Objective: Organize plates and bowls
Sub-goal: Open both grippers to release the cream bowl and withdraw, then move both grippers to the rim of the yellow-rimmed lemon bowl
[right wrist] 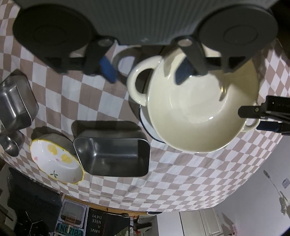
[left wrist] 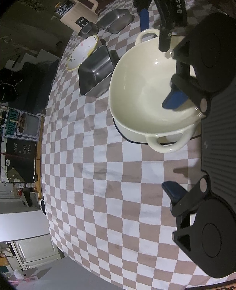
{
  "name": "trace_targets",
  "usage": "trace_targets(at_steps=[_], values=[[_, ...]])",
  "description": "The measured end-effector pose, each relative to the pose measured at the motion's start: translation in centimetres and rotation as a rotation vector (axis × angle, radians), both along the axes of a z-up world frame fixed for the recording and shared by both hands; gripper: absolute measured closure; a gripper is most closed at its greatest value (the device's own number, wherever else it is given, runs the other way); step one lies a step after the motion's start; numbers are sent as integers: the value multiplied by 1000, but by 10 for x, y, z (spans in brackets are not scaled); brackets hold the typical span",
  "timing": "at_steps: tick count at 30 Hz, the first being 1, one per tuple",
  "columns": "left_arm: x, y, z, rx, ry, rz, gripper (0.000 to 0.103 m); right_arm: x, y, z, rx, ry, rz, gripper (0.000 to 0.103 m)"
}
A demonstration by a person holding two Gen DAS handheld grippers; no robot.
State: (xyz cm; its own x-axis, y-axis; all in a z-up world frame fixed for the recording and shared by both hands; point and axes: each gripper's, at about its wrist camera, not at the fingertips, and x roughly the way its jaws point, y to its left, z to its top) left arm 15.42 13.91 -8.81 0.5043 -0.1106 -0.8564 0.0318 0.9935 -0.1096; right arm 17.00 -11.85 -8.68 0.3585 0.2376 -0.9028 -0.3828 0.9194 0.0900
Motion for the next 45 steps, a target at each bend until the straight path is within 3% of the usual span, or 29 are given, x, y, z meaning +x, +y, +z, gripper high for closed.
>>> trace_targets(at_steps=[5, 19, 30, 45], values=[[-6, 0, 8, 6, -12, 11, 3, -6, 0, 5, 21, -13, 7, 1], [-17, -27, 47, 22, -97, 2, 0, -20, -16, 41, 63, -123, 13, 0], [-3, -63, 77, 9, -200, 0, 0, -13, -59, 74, 94, -219, -63, 0], [31, -116, 84, -30, -283, -36, 0, 8, -114, 80, 63, -296, -180, 0]])
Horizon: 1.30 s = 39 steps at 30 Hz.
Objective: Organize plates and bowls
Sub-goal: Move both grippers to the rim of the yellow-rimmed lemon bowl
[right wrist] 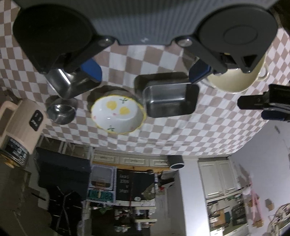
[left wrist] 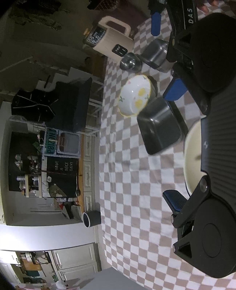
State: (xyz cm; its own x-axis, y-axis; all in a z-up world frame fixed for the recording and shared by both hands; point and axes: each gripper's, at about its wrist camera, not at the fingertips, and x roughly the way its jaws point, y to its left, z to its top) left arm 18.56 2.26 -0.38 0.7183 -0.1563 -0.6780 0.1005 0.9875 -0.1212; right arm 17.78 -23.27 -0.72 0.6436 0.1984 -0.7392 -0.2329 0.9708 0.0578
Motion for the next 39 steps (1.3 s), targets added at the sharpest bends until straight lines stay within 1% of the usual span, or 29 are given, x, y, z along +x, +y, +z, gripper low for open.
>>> trace_targets(at_steps=[6, 8, 13, 17, 20, 23, 24, 26, 28, 30, 32, 37, 38, 39], values=[[20, -16, 0, -33, -23, -15, 0, 19, -26, -3, 24, -20, -68, 0], [30, -22, 0, -47, -19, -17, 0, 29, -33, -7, 33, -31, -98, 0], [48, -30, -1, -75, -31, -4, 0, 50, -52, -13, 71, -89, -199, 0], [65, -40, -10, -55, -70, -15, 0, 73, -63, -26, 108, -80, -244, 0], [80, -50, -21, -18, -72, -38, 0, 89, -68, -36, 113, -82, -281, 0], [94, -60, -30, -7, -73, -71, 2, 108, -77, -46, 156, -43, -330, 1], [98, -63, -32, -8, -75, -83, 2, 113, -81, -51, 184, -24, -337, 3], [107, -70, -34, -6, -81, -104, 6, 126, -93, -63, 258, 29, -347, 15], [118, -77, -36, -9, -78, -126, 11, 135, -101, -73, 295, 68, -376, 23], [129, -84, -40, -18, -58, -138, 17, 142, -108, -82, 311, 85, -393, 27], [140, -88, -46, -23, -35, -146, 26, 148, -112, -89, 325, 88, -379, 35], [171, -98, -62, -28, 24, -139, 34, 164, -117, -104, 334, 118, -362, 48], [177, -99, -66, -32, 40, -139, 37, 166, -115, -107, 333, 126, -360, 49], [183, -102, -70, -32, 60, -142, 38, 169, -113, -111, 327, 135, -352, 50]])
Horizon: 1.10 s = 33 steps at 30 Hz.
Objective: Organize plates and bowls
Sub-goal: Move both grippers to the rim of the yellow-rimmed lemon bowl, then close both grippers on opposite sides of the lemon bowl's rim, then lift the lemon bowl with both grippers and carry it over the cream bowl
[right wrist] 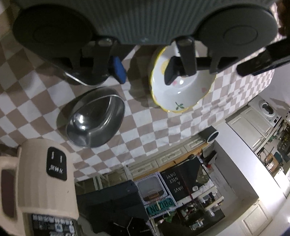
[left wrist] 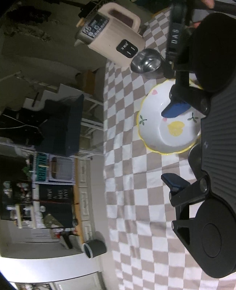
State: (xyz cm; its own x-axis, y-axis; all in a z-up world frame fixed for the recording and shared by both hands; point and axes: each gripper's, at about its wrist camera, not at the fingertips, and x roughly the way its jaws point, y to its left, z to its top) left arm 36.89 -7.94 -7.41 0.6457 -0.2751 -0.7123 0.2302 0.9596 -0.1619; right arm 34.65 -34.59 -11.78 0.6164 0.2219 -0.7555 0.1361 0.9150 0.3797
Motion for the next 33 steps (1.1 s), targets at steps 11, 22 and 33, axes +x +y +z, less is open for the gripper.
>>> trace_targets(at_steps=[11, 22, 33], values=[[43, -7, -27, 103, 108, -20, 69, 13, 12, -13, -12, 33, 12, 72], [46, -9, -40, 80, 172, -45, 93, 20, 33, -19, -74, 64, 46, 86], [47, -10, -50, 51, 190, -42, 93, 22, 35, -20, -107, 60, 58, 90]])
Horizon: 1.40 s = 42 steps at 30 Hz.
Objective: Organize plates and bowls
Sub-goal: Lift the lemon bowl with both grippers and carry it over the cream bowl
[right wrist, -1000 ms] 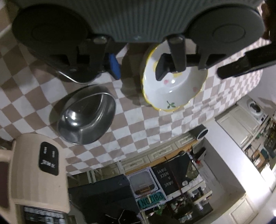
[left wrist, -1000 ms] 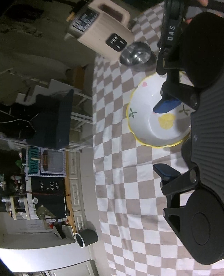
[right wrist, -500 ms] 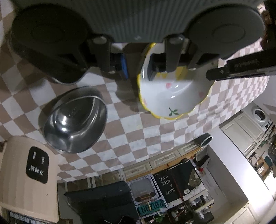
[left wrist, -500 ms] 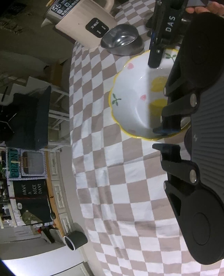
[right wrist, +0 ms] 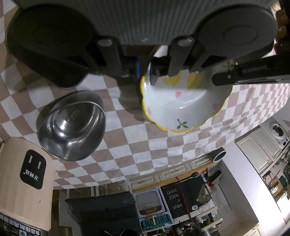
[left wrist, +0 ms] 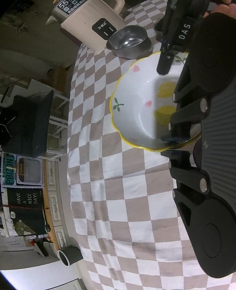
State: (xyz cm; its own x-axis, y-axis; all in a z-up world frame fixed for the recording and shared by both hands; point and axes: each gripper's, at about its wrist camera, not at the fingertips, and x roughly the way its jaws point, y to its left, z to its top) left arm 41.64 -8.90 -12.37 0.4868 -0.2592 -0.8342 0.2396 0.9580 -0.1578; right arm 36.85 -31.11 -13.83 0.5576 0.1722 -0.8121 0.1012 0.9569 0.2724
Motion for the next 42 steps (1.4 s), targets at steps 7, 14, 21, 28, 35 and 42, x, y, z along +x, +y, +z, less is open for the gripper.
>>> trace_targets(at_steps=[7, 14, 21, 28, 35, 42], values=[[-13, -5, 17, 59, -44, -10, 93, -3, 3, 3, -19, -12, 34, 91], [-36, 4, 46, 36, -100, 20, 93, -18, 0, 30, 19, -86, 51, 91], [-77, 20, 79, 34, -143, 42, 93, -49, 4, 63, 65, -131, 79, 91], [-133, 46, 107, 37, -190, 77, 93, -89, 26, 97, 84, -161, 136, 91], [-188, 78, 123, 22, -218, 127, 93, -125, 53, 117, 84, -183, 204, 91], [-234, 116, 125, -9, -236, 171, 93, -159, 82, 118, 100, -167, 273, 91]])
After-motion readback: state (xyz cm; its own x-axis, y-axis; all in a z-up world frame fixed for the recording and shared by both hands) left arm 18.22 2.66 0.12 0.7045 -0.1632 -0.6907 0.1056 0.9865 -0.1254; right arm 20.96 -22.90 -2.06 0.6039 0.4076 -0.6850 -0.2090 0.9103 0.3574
